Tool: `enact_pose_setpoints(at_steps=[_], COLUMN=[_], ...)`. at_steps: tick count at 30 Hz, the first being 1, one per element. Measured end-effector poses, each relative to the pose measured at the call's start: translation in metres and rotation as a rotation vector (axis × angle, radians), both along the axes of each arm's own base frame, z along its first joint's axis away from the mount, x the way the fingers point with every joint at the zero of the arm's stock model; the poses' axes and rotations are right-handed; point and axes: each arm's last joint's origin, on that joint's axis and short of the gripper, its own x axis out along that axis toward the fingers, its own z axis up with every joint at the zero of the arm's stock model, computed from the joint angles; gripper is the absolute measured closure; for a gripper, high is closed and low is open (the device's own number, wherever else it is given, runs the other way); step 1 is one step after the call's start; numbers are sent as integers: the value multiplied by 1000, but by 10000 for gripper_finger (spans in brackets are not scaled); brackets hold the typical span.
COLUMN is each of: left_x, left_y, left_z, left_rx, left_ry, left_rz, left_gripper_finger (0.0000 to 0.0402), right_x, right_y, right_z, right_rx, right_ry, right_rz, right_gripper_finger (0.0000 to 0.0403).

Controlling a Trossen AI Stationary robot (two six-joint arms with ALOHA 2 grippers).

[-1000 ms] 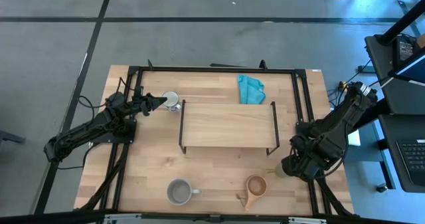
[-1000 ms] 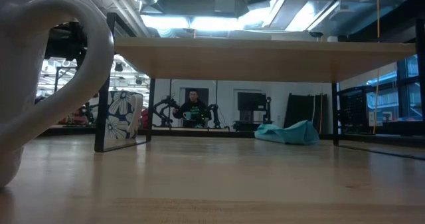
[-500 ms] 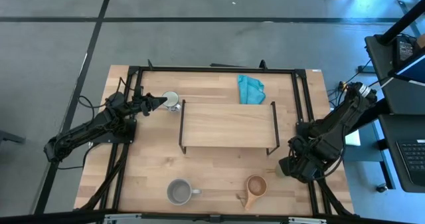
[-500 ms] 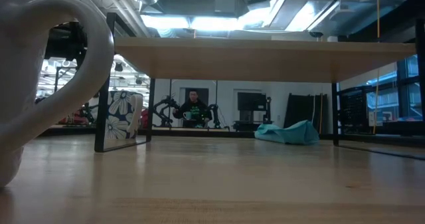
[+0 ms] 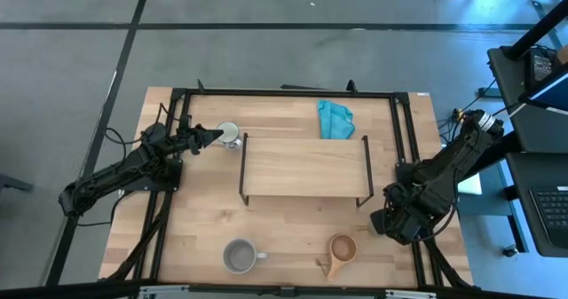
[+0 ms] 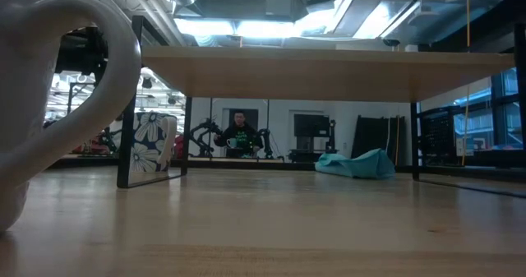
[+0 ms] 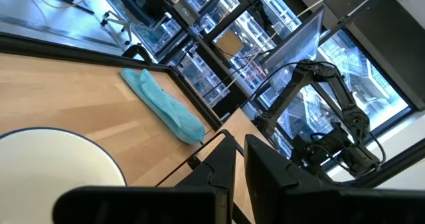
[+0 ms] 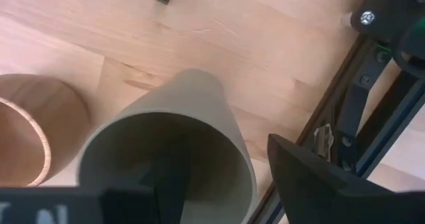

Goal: Stack small to large cups/mugs on shelf
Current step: Put the gray cup on the shelf

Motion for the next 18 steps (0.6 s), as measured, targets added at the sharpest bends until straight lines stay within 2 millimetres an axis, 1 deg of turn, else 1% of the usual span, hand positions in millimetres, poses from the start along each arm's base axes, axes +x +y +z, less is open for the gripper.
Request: enact_pose_setpoints(at_steps=[3,10,14,16,18], left_x=[0,0,0,0,0], left_y=[0,0,0,0,0], left_z=[0,0,0,0,0], left_rx=[0,0,0,0,0], left_ry=[0,1,0,0,0], left_rz=[0,0,0,0,0], left_gripper_finger=[374,374,374,374,374], right_x=[-1,-2,-3,-3,-3], right_y=[-1,-1,-1,-2,-2], right_z=[0,0,2,6,13], right_rx=[-4,11,6,6,23], right_ry=[8,50,59,61,61], right_rz=[0,19,21,22,21], right_gripper_finger=[243,339,387,393,389])
